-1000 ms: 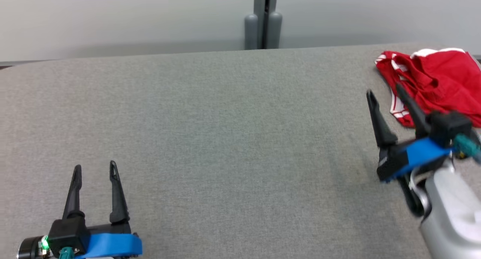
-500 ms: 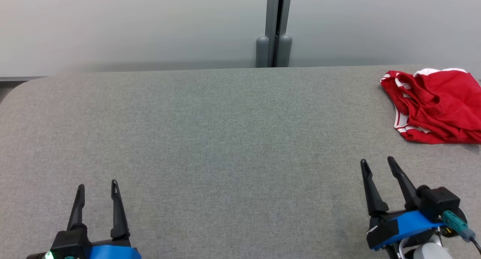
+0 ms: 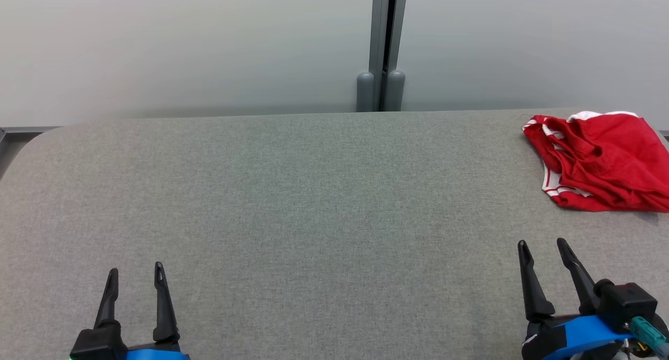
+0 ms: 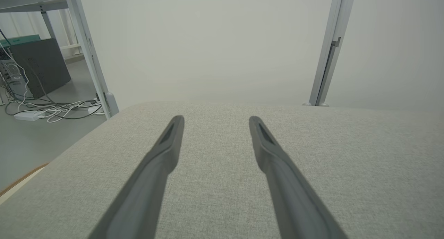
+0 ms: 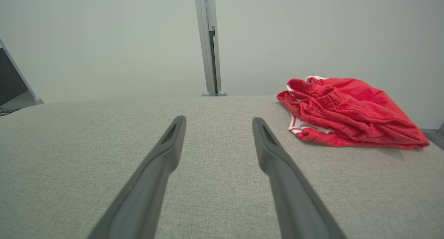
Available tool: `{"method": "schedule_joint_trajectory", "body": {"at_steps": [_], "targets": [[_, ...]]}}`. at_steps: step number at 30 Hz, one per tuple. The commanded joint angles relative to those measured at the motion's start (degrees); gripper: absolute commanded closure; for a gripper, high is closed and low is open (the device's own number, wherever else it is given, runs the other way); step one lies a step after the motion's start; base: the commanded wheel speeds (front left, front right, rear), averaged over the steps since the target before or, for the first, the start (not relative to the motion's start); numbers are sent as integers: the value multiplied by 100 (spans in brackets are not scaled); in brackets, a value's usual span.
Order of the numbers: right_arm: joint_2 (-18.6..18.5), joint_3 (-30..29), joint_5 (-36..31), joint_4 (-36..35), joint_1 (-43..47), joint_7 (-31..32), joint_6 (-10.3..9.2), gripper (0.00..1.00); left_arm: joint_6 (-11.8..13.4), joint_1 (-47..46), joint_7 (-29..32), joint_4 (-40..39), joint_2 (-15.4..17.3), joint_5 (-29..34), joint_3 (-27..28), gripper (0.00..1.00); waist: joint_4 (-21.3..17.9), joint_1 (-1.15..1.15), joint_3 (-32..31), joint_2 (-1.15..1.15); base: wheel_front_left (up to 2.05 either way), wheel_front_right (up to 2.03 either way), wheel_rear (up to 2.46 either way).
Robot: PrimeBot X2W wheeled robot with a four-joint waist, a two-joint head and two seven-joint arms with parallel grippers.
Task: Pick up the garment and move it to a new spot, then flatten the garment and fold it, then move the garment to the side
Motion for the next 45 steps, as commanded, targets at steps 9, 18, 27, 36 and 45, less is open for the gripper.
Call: {"method": "schedule_joint_trajectory", "body": {"at_steps": [9,18,27,36,45], "targets": [[65,-28,-36,-197,212,116,1,0,-46,43,-25,20,74,-46,-18,0,-2,0,-36,0,0,0,0],[69,-15,8,-265,237,146,1,0,-34,46,-25,-7,108,-81,-61,0,-4,0,-37,0,0,0,0],[69,-10,35,-249,225,164,1,0,17,13,-25,12,123,-92,-76,0,4,0,-35,0,0,0,0],[75,-8,101,-17,204,182,0,100,17,59,55,221,39,-168,-128,100,1,1,-42,0,0,0,0],[73,-58,1025,31,107,369,0,100,-113,-91,303,261,-11,-1072,-10,100,-4,1,-52,0,0,0,0]]}}
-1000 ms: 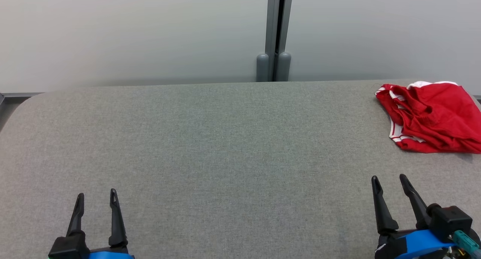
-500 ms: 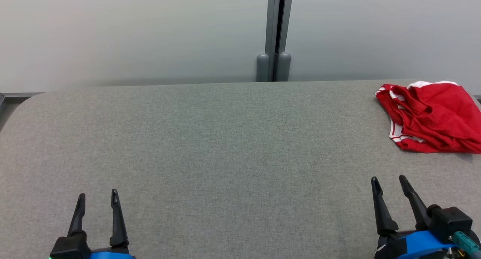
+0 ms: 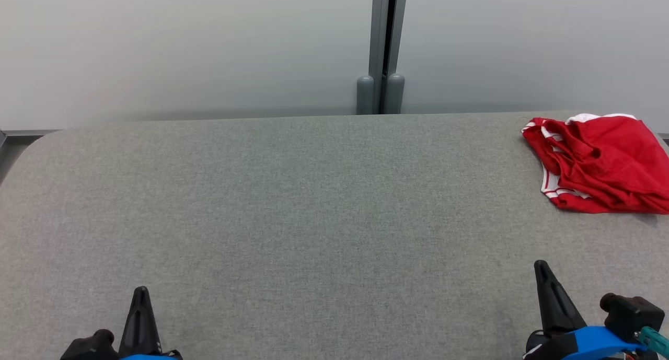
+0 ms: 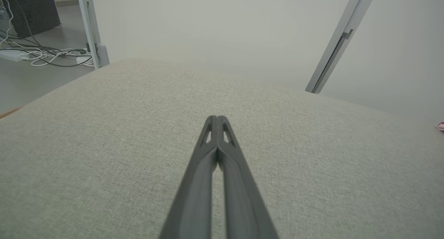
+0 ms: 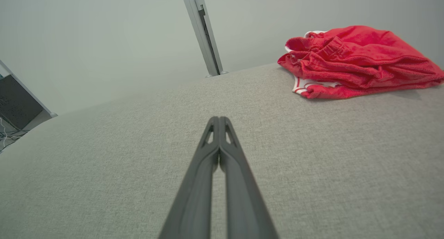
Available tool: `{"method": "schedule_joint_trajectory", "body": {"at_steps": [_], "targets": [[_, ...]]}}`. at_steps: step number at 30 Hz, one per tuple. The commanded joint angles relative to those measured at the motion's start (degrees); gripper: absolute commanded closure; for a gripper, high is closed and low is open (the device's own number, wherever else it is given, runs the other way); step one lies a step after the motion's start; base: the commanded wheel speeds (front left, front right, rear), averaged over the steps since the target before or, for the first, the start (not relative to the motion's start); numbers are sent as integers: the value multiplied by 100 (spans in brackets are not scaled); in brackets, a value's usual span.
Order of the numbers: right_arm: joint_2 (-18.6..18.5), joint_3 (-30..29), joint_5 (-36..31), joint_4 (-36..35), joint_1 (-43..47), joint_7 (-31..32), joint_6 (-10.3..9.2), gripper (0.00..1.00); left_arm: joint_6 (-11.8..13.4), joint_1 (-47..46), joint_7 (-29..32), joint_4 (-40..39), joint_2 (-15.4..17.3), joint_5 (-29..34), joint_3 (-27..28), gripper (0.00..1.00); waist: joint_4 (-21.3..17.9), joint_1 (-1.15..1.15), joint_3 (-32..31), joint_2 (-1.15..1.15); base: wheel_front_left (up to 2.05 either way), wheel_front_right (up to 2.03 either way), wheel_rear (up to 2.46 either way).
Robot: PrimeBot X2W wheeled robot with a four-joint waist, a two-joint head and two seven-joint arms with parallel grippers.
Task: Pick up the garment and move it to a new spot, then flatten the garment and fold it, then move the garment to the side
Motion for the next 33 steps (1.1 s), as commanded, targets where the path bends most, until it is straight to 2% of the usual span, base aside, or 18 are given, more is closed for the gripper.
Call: {"method": "schedule_joint_trajectory", "body": {"at_steps": [1,17,33], "targets": [[-22,-28,202,-77,-125,26,0,100,-28,-184,37,-73,12,-193,68,100,-2,0,-1,-1,0,0,0],[-26,-89,1783,-20,-271,318,0,100,-251,-402,419,-49,-71,-1752,225,100,-11,0,-20,-1,0,0,0],[-29,-150,3109,42,-404,574,0,100,-438,-604,752,-14,-145,-3052,367,100,-20,0,-40,-1,0,0,0]]}}
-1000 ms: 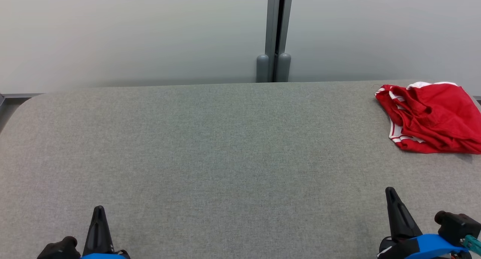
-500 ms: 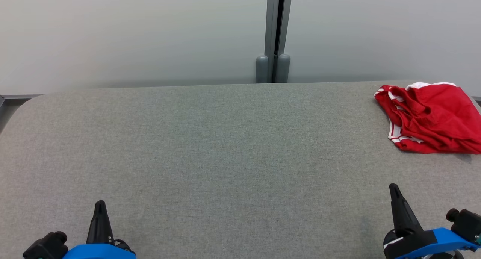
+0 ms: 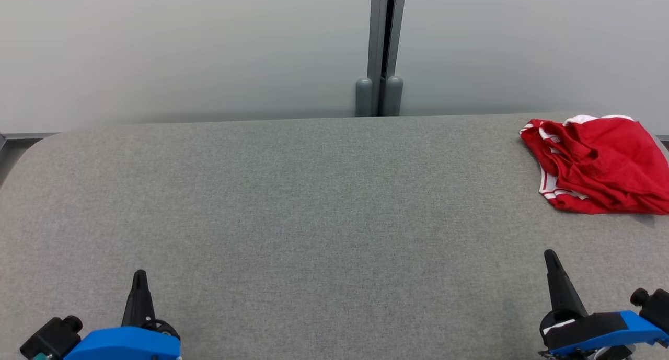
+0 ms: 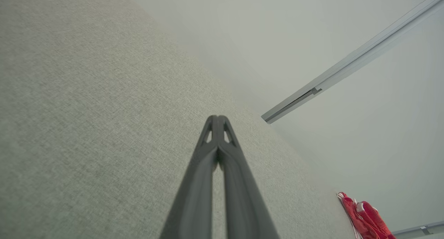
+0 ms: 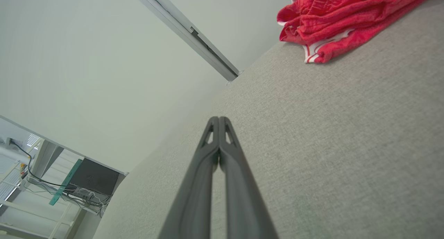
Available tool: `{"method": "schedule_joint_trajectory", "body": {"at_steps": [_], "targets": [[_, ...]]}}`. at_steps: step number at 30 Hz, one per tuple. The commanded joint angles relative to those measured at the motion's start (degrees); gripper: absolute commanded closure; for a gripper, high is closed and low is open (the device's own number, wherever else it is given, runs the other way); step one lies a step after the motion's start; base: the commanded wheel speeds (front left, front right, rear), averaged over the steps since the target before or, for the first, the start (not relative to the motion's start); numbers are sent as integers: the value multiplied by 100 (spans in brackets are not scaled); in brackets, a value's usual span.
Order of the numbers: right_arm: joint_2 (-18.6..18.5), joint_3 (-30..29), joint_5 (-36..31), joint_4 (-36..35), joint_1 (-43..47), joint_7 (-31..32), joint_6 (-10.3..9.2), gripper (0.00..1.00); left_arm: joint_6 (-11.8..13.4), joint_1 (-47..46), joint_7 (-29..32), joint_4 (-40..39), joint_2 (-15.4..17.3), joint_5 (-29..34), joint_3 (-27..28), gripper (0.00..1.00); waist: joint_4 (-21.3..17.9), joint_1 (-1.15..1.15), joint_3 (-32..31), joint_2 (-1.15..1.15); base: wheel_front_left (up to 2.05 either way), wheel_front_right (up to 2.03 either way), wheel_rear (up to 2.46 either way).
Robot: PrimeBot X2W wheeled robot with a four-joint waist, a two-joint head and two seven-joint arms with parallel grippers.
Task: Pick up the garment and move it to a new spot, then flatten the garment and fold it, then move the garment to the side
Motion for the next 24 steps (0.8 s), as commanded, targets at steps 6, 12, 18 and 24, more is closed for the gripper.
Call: {"method": "schedule_joint_trajectory", "body": {"at_steps": [6,12,18,24], "targets": [[-29,-49,547,-23,-199,107,2,100,-98,-242,125,-34,-10,-519,105,100,-3,0,-7,-1,0,0,0],[-31,-68,962,-4,-228,185,2,100,-159,-293,231,-23,-36,-929,140,100,-7,0,-15,-1,0,0,0],[-32,-84,1356,16,-273,261,2,100,-211,-362,330,-11,-58,-1316,188,100,-10,0,-22,-1,0,0,0],[-33,-103,1792,35,-307,348,2,100,-274,-417,445,3,-78,-1737,242,100,-14,0,-30,-1,0,0,0]]}}
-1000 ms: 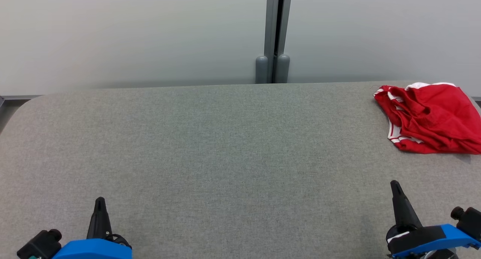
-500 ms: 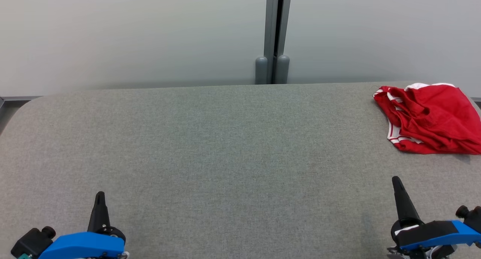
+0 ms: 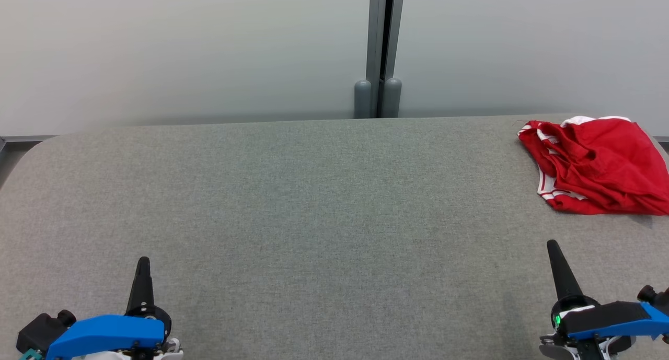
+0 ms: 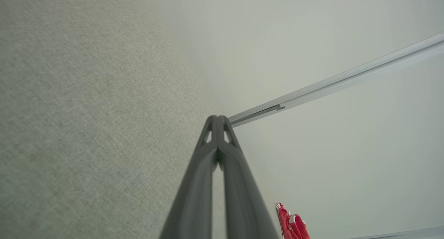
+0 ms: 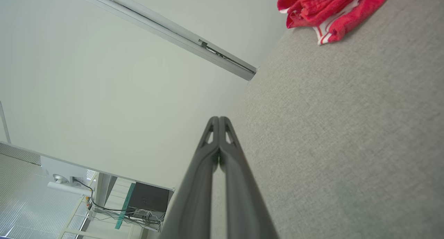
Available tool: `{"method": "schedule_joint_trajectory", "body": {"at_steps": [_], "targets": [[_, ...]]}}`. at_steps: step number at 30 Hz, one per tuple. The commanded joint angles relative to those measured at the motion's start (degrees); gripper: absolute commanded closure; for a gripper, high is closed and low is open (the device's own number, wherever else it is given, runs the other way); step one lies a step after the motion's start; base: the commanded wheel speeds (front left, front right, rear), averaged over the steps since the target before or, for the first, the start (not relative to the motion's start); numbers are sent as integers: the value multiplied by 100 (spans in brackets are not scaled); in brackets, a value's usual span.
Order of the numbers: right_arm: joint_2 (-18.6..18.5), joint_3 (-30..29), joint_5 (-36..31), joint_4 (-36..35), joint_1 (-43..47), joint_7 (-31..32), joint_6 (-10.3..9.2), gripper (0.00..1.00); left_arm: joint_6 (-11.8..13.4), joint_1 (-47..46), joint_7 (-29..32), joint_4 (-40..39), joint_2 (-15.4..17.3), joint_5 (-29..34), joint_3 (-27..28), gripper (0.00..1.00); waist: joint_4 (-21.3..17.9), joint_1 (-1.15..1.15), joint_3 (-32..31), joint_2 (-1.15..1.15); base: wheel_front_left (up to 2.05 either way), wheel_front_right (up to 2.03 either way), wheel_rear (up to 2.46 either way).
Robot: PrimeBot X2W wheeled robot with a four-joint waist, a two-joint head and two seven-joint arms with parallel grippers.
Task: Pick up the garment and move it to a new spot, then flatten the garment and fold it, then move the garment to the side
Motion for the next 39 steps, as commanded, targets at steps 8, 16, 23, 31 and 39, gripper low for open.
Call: {"method": "schedule_joint_trajectory", "body": {"at_steps": [8,16,23,31,39], "targets": [[-33,-39,571,-11,-160,120,2,100,-105,-201,152,-13,-13,-537,104,100,-5,0,-10,1,0,0,0],[-35,-55,949,8,-196,191,2,100,-159,-262,241,-3,-34,-910,132,100,-9,0,-19,1,0,0,0],[-36,-72,1304,26,-218,264,2,100,-210,-308,337,8,-56,-1260,177,100,-13,0,-27,1,0,0,0],[-37,-89,1684,46,-266,345,2,100,-263,-365,433,21,-79,-1635,226,100,-17,0,-37,1,0,0,0],[-38,-107,2045,66,-300,411,2,100,-320,-402,519,34,-102,-1990,266,100,-22,0,-46,1,0,0,0]]}}
